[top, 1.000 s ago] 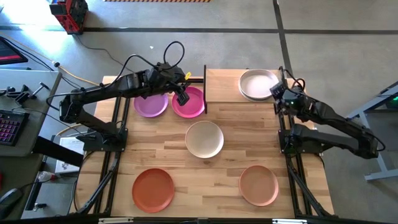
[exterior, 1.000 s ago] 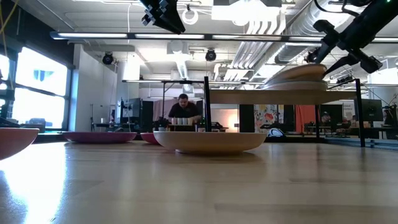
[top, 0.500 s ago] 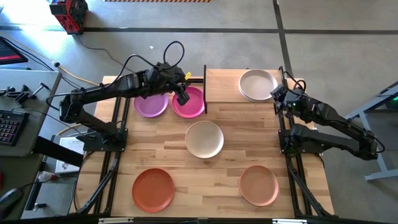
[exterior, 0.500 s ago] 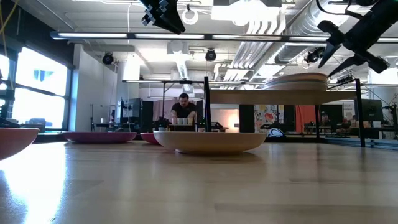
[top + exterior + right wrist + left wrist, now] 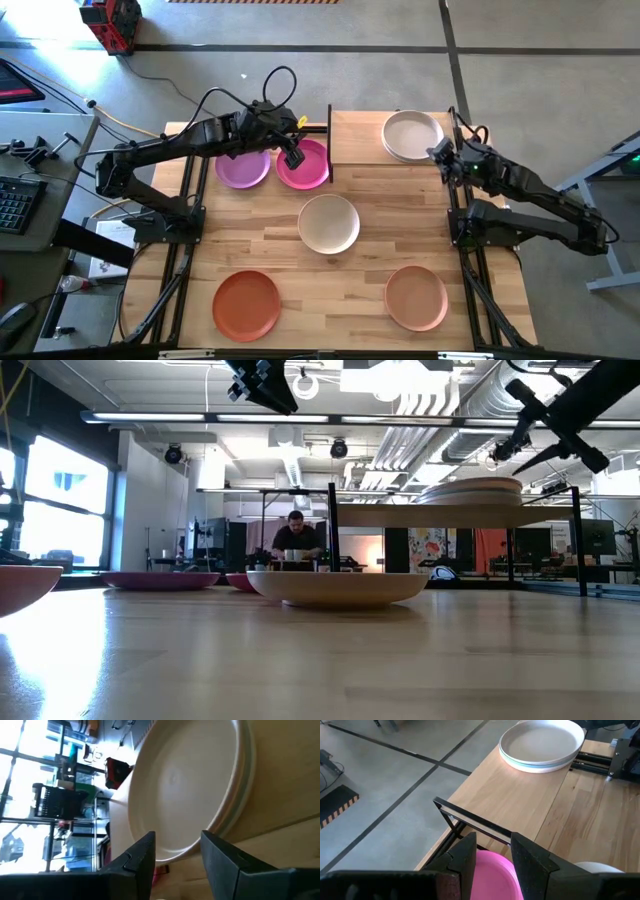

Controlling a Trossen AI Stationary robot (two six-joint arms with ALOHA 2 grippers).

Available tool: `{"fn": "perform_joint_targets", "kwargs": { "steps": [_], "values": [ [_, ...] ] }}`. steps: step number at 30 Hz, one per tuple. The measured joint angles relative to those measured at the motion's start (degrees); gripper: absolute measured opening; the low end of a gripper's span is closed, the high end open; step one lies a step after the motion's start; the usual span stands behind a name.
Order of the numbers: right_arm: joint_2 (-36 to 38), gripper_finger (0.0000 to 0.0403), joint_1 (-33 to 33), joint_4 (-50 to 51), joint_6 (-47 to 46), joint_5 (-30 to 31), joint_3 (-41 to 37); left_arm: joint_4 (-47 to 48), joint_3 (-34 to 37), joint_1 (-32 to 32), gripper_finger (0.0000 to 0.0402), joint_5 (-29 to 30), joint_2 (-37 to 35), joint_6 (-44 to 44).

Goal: Place and stack plates onto a shelf
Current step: Adjust the plates

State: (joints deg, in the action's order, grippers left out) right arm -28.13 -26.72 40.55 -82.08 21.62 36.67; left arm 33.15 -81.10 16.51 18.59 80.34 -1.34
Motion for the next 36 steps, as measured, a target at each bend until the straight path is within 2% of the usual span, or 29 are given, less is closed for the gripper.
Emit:
{"fn": "perform_joint_targets", "kwargs": {
  "steps": [18, 32, 36],
  "values": [
    [-1.44, 0.0138, 0.13, -3.44, 0.48, -0.27, 0.0, 0.02, 0.0, 0.02, 0.0113, 0.02, 0.0, -0.02],
    [-5.26, 0.0138, 0.04, -0.98, 1.01, 0.66, 0.0, 0.02, 0.0, 0.02, 0.0113, 0.02, 0.0, 0.0],
    [-5.14, 0.0138, 0.12, -4.22, 1.88, 0.85, 0.0, 0.03, 0.0, 0.02, 0.0113, 0.02, 0.0, 0.0]
  ]
}}
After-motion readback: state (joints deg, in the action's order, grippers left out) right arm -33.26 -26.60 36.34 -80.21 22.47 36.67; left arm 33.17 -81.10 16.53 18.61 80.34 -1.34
